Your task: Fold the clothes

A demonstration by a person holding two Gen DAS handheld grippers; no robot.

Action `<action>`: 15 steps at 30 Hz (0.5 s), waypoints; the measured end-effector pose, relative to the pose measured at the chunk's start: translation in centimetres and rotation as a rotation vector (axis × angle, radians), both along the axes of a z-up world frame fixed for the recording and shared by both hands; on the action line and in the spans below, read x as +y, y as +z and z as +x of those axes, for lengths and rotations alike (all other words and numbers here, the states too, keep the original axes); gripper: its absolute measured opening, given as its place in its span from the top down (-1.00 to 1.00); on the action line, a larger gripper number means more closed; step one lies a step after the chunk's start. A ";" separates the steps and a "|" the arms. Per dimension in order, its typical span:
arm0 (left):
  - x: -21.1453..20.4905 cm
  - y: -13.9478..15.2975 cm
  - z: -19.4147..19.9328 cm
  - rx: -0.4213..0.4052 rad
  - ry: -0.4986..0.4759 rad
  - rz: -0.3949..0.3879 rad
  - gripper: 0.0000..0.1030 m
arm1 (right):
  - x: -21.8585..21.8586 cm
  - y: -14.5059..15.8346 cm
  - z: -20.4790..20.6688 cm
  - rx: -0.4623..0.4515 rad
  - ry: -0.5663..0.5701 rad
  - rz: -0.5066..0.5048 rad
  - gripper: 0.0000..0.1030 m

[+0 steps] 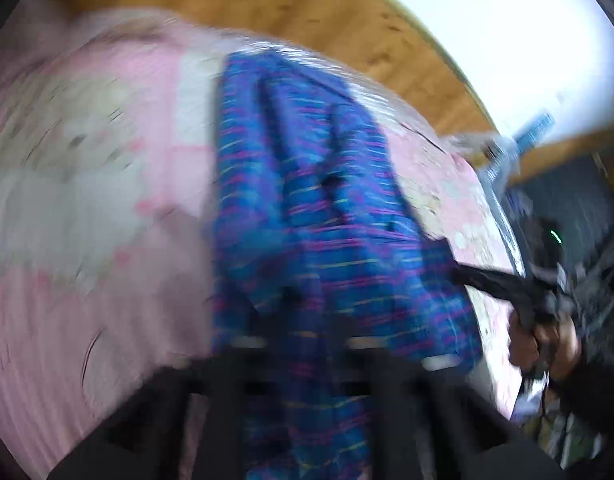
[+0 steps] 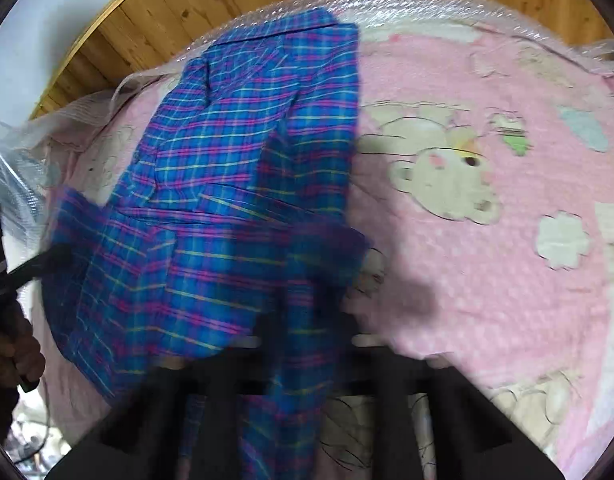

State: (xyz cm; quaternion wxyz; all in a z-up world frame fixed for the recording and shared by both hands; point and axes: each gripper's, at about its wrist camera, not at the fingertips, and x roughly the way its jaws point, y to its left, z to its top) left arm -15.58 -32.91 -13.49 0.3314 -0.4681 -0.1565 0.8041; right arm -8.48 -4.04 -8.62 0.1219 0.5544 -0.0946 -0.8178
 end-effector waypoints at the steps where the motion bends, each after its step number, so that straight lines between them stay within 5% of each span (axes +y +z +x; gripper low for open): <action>1: -0.5 1.4 0.5 0.039 -0.028 0.120 0.93 | -0.2 0.2 0.1 0.016 0.006 -0.016 0.87; 3: -2.1 1.4 0.3 0.014 -0.029 0.278 0.94 | 0.3 0.5 0.3 0.024 0.006 -0.066 0.89; 9: -7.2 -10.2 -3.1 -0.372 0.162 0.442 0.94 | 3.3 -1.9 -0.5 -0.073 -0.104 -0.336 0.93; 12: -8.1 -10.7 -2.7 -0.392 0.173 0.490 0.94 | 3.9 -2.0 -1.1 -0.105 -0.090 -0.653 0.94; 14: -8.7 -11.3 -2.2 -0.407 0.198 0.494 0.94 | 4.0 -2.9 -1.6 -0.136 -0.081 -0.704 0.94; 15: -9.0 -11.6 -2.0 -0.413 0.209 0.498 0.90 | 4.2 -4.0 -1.9 -0.168 -0.097 -0.652 0.94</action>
